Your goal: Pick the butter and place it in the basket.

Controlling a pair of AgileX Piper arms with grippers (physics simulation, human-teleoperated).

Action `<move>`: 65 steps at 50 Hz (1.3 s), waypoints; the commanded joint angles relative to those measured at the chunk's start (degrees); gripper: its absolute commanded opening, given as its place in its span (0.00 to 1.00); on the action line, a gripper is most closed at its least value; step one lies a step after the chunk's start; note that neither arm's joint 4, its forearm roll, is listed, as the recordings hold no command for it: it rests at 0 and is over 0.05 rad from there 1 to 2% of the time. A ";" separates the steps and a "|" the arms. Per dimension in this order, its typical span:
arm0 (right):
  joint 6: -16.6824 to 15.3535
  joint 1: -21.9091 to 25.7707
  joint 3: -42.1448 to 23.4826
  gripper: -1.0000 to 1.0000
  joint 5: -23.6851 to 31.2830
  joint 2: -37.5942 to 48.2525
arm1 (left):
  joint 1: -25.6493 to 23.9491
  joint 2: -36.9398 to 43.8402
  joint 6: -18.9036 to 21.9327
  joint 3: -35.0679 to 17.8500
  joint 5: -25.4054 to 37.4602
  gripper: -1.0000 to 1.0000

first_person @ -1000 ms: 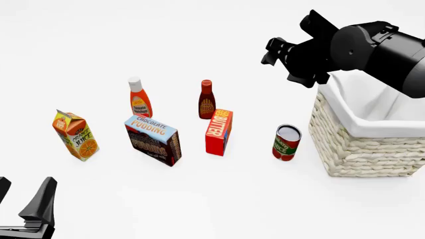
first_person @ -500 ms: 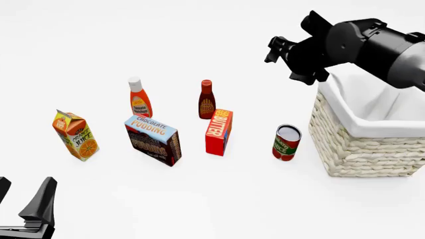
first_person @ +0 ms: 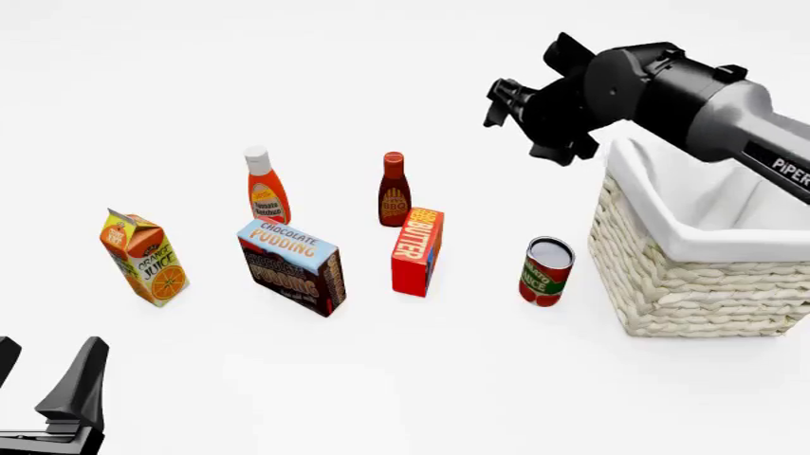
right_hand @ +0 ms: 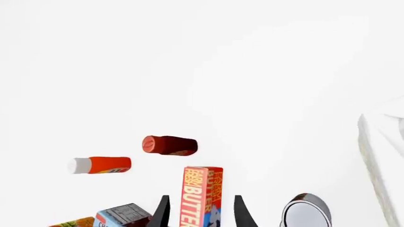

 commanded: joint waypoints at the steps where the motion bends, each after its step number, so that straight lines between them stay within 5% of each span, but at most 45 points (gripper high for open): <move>1: 0.42 1.50 -1.70 1.00 0.18 2.83 | 0.00 0.00 0.00 0.00 0.00 1.00; 65: 1.87 4.48 -9.48 1.00 0.24 16.55 | 0.00 0.00 0.00 0.00 0.00 1.00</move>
